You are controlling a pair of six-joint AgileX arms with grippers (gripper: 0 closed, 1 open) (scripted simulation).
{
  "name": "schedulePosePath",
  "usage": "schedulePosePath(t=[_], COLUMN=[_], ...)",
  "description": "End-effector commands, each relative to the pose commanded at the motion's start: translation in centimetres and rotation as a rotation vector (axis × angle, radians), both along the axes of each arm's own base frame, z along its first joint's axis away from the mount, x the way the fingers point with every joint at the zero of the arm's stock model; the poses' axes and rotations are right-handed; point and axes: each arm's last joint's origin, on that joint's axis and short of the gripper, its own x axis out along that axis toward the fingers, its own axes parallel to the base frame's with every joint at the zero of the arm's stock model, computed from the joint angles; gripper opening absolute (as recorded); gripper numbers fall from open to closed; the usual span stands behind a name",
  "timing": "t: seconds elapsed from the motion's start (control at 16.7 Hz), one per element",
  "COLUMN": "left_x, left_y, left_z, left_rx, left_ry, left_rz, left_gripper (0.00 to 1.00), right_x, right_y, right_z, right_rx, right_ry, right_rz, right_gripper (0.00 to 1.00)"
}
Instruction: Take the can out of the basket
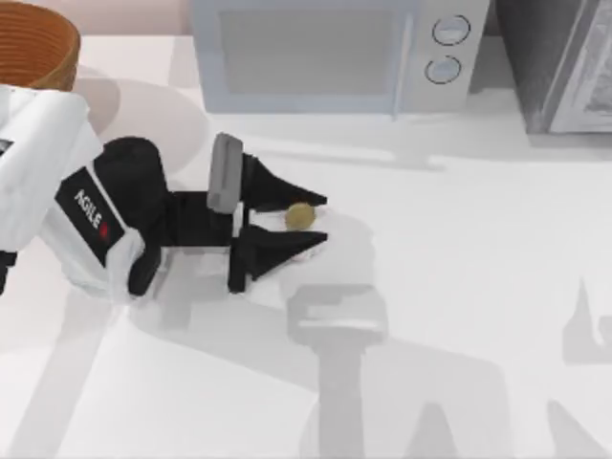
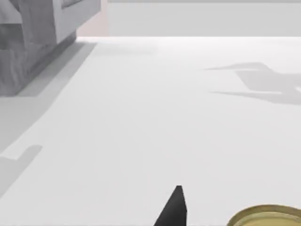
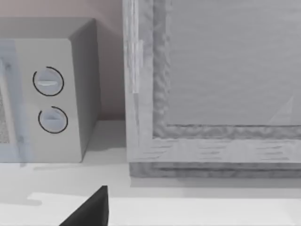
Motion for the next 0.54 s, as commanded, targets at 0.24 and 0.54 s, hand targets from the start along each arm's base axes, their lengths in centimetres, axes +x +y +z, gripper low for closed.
schedulePosePath(t=[0.24, 0.54], left_x=[0.0, 0.0], left_y=[0.0, 0.0], left_z=[0.0, 0.0], left_rx=[0.0, 0.0], left_ry=[0.0, 0.0], left_rz=[0.0, 0.0], left_gripper=[1.0, 1.0], right_x=[0.0, 0.0], right_y=[0.0, 0.0], right_z=[0.0, 0.0], right_rx=[0.0, 0.0], right_ry=[0.0, 0.0], right_rz=[0.0, 0.0], right_gripper=[1.0, 1.0])
